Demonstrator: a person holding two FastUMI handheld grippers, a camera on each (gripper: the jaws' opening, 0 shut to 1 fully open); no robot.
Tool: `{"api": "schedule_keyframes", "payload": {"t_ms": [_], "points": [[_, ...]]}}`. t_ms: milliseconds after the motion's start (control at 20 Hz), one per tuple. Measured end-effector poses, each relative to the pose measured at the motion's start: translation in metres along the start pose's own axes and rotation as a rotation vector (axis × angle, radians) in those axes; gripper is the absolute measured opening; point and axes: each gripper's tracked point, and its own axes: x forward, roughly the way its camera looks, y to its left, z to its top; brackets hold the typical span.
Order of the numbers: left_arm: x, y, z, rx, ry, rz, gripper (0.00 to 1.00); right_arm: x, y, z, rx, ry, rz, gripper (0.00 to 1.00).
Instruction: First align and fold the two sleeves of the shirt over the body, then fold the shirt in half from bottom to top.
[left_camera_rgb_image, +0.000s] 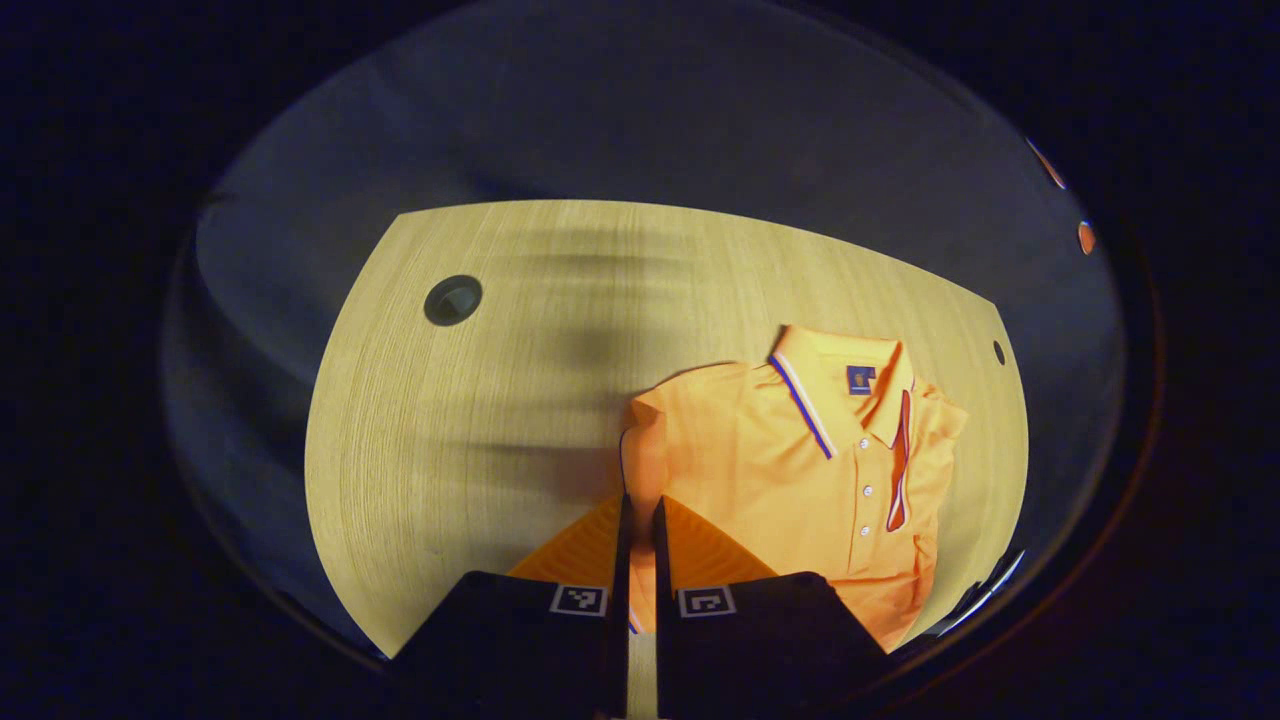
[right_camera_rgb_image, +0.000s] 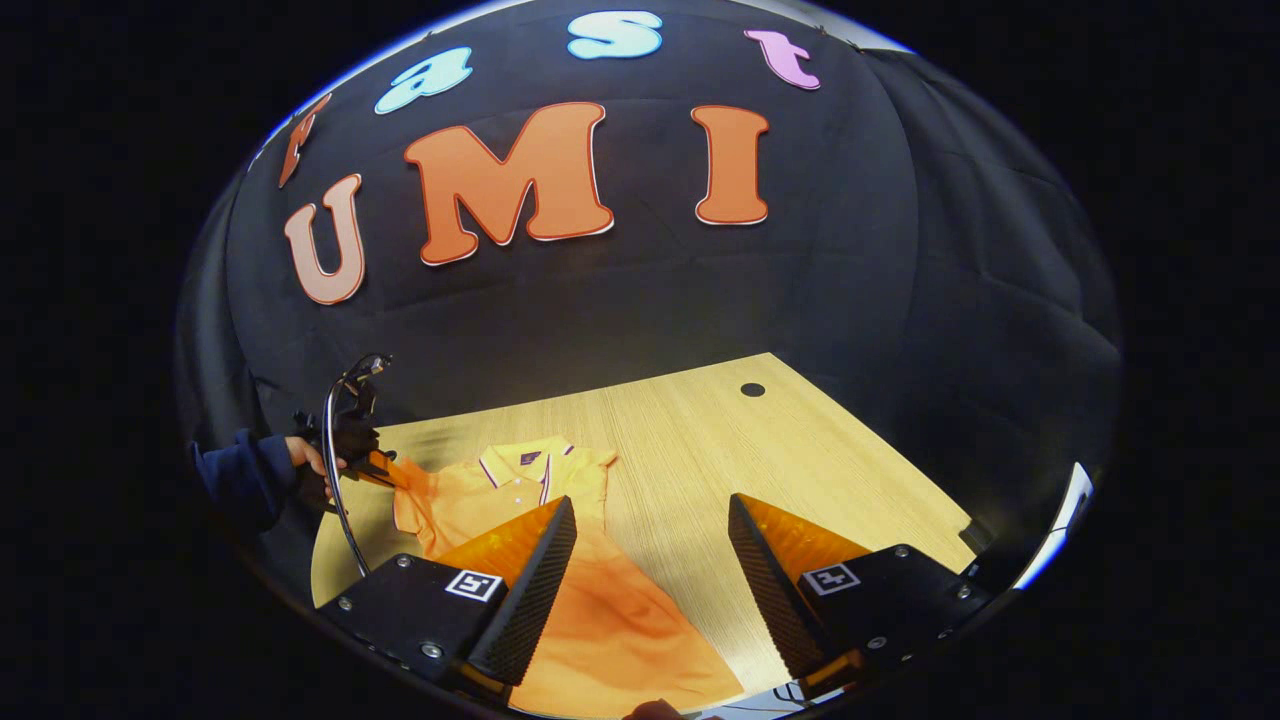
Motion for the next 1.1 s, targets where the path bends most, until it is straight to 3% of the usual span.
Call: {"api": "schedule_keyframes", "payload": {"t_ms": [250, 400, 500, 600, 650, 700, 800, 1100], "points": [[-0.005, -0.054, 0.009, 0.062, -0.009, -0.073, 0.11, -0.006, -0.007, 0.000, 0.012, -0.002, -0.016, 0.94], [-0.006, -0.099, 0.009, 0.062, -0.016, -0.190, 0.14, -0.011, -0.009, -0.002, 0.039, -0.005, -0.029, 0.94], [-0.013, -0.131, 0.005, 0.056, -0.008, -0.313, 0.23, -0.015, -0.011, -0.005, 0.046, 0.002, -0.042, 0.94], [-0.019, -0.146, -0.001, 0.073, -0.008, -0.366, 0.42, -0.018, -0.012, -0.006, 0.046, 0.004, -0.051, 0.94], [-0.022, -0.145, -0.003, 0.096, -0.016, -0.361, 0.67, -0.020, -0.011, -0.006, 0.044, 0.002, -0.049, 0.94], [-0.026, -0.142, -0.001, 0.118, -0.037, -0.351, 0.71, -0.022, -0.011, -0.004, 0.040, -0.004, -0.052, 0.94], [-0.035, -0.137, -0.006, 0.152, -0.081, -0.332, 0.94, -0.021, -0.013, -0.002, 0.024, -0.024, -0.052, 0.94], [-0.102, -0.127, -0.016, 0.131, -0.276, -0.266, 0.98, -0.011, -0.009, 0.000, -0.057, -0.047, 0.015, 0.94]]}}
